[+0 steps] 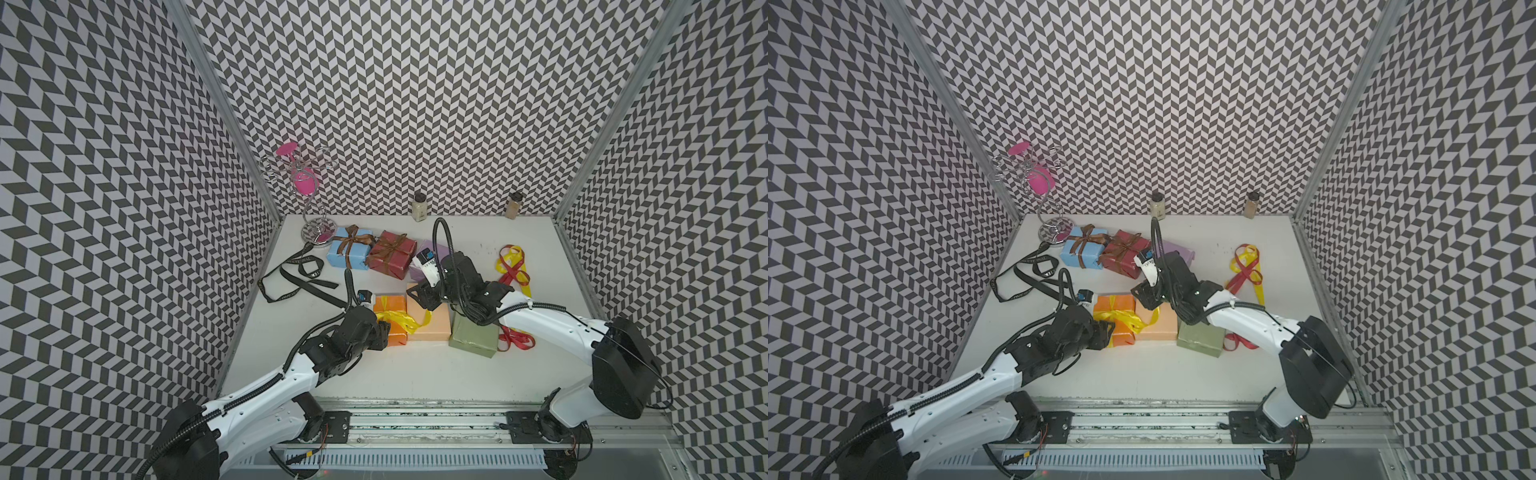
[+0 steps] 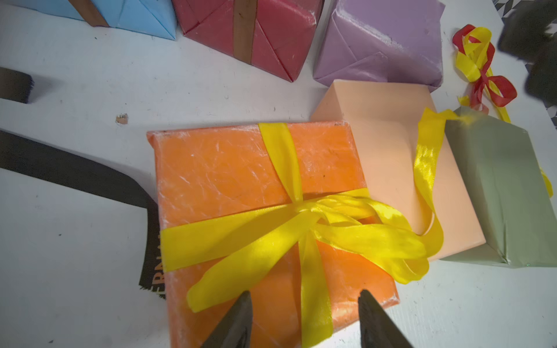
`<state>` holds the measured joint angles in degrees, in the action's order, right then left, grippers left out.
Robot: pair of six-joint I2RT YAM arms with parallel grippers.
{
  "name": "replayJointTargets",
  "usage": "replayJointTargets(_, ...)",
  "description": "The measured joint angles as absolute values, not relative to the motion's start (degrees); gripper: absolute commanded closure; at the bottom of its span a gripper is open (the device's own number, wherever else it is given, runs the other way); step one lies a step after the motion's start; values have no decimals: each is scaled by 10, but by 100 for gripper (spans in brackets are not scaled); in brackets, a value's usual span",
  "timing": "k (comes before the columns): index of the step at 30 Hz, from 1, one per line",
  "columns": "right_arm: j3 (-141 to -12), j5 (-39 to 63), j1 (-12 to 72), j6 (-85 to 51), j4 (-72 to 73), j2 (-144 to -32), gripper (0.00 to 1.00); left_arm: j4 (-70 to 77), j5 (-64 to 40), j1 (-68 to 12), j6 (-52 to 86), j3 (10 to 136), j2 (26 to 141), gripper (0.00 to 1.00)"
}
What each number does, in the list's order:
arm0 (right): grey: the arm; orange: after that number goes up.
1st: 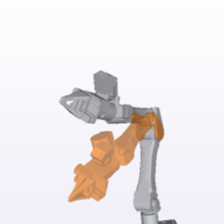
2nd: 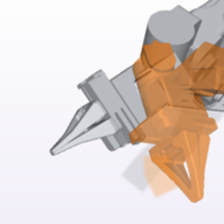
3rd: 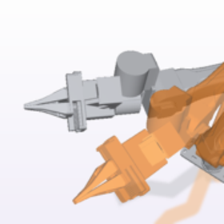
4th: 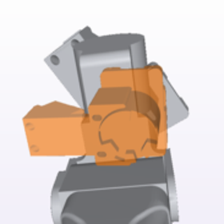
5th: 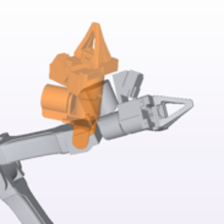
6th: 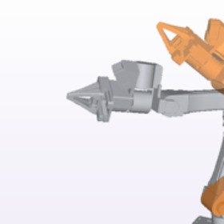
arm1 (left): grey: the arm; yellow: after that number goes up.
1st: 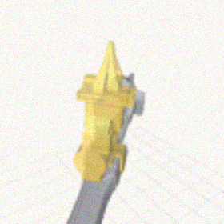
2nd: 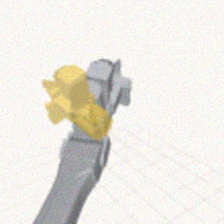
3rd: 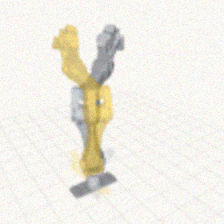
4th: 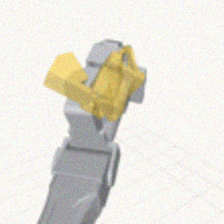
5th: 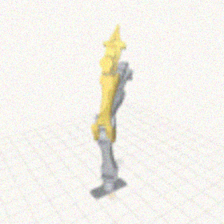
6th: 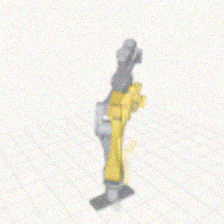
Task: Untie the ribbon bows on the gift boxes
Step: Untie the ribbon from the gift box.
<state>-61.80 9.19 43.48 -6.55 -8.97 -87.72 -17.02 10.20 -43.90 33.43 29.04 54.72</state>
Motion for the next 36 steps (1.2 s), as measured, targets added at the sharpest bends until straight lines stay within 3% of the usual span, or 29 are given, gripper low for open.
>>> replayJointTargets(4, -625, 55, 438, -54, -113, -850, 44, -158, 102, -439, 335, 290, 562, 46)
replayJointTargets(9, -658, 20, 438, -38, -135, -795, 33, -146, 107, -442, 334, 290, 570, 48)
replayJointTargets(27, -773, 16, 437, -15, -220, -740, 27, -127, 119, -447, 330, 290, 589, 54)
replayJointTargets(32, -785, 26, 433, -15, -217, -697, 27, -135, 118, -456, 324, 291, 573, 46)
replayJointTargets(36, -779, 41, 428, -18, -214, -691, 30, -147, 107, -462, 311, 302, 542, 34)
